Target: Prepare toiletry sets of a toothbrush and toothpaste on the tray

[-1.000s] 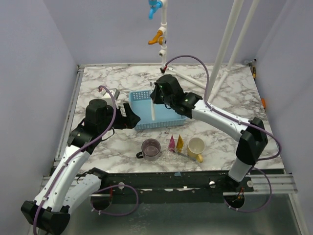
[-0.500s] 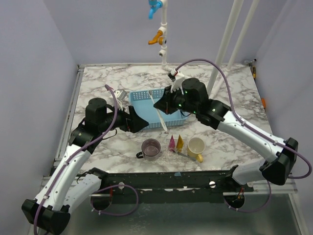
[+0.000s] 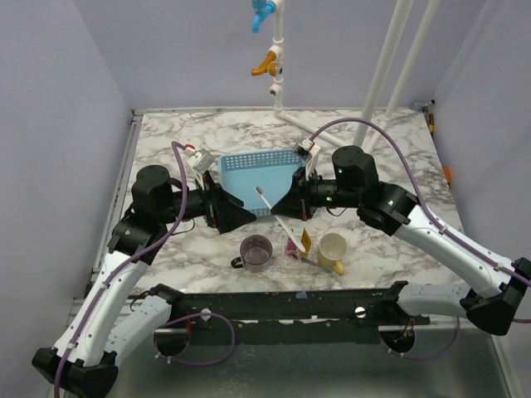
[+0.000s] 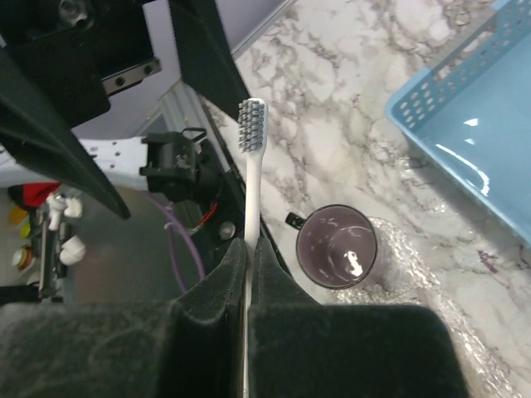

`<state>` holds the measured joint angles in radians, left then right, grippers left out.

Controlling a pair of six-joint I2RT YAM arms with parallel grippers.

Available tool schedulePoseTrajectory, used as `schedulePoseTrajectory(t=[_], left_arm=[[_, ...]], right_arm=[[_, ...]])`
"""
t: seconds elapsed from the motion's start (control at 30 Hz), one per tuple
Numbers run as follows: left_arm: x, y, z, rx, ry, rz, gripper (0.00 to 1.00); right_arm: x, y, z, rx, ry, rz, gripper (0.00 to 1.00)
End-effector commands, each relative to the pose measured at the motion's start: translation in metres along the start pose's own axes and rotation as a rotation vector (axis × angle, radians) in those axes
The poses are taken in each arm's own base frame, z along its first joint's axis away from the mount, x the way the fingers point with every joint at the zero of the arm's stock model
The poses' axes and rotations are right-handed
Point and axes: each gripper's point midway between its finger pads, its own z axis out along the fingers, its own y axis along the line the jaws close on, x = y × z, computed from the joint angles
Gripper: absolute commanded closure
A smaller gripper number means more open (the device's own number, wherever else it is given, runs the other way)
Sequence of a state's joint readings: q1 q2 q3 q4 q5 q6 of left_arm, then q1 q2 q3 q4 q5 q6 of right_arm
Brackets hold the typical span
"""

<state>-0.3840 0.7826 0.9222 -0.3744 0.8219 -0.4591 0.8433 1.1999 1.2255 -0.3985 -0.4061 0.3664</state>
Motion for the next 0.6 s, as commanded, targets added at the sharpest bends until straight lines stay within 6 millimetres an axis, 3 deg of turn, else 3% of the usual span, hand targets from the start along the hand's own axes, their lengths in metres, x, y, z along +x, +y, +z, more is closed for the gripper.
schedulePoseTrajectory(t=[0.0,0.17,0.37,0.57], left_arm=[[-0.012,-0.033,-0.002,0.153,0.003,0.046,0.14],[-0.015,-0.046,-0.003,0.223,0.026,0.045,0.14],[-0.016,-0.071,-0.01,0.369,0.064,0.054,0.17],[-0.015,-0.079,-0.014,0.41,0.082,0.047,0.25]], right_arm=[[0.015,0.036,-0.017,-0.187,0.057,0.013,1.0],[0.021,0.058,-0.028,-0.309,0.068,0.027,1.0],[0.025,0.07,-0.033,-0.384,0.083,0.042,1.0],[0.019,0.078,-0.032,-0.441,0.059,0.052,1.0]])
